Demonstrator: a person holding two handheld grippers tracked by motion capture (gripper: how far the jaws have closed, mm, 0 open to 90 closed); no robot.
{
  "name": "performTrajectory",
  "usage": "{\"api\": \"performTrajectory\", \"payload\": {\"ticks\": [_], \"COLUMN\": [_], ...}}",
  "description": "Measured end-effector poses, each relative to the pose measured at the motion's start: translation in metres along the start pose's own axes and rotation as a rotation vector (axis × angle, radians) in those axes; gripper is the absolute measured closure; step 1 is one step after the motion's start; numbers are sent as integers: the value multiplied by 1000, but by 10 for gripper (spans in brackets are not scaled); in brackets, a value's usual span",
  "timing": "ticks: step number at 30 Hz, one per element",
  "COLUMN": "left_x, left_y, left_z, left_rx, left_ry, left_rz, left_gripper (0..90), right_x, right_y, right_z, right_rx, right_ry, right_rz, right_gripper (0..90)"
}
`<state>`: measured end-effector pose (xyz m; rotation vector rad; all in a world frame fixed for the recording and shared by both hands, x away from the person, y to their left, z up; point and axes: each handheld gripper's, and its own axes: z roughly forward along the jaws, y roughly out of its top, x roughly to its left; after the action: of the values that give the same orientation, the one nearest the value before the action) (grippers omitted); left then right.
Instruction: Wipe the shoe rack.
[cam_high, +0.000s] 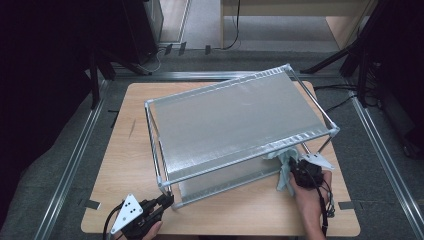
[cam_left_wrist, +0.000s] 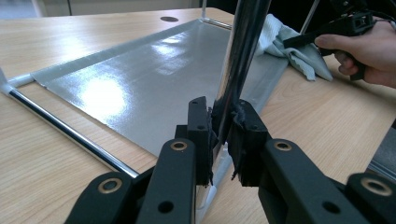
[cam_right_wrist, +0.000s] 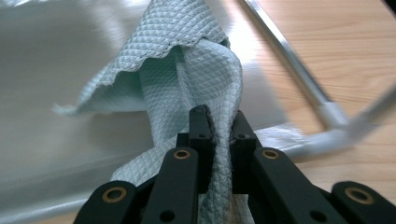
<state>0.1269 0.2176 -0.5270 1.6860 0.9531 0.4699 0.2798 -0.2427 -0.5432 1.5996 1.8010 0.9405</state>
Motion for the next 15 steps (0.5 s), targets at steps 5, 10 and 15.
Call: {"api": "performTrajectory", "payload": {"ticks": [5, 10, 15], "left_x": [-2, -7, -11], "left_y": [1, 2, 3], "left_z": [3, 8, 15], "left_rx": [1, 0, -1], "left_ry": [0, -4, -15], "left_rz": [-3, -3, -9], "left_gripper": [796, 796, 794], "right_x": [33, 82, 126], "right_y": [-8, -19, -30], "right_z": [-5, -15, -22], "right_rx": [9, 19, 16], "right_ry": [91, 201, 283], "right_rz": [-46, -103, -168], "right_gripper": [838, 839, 840]}}
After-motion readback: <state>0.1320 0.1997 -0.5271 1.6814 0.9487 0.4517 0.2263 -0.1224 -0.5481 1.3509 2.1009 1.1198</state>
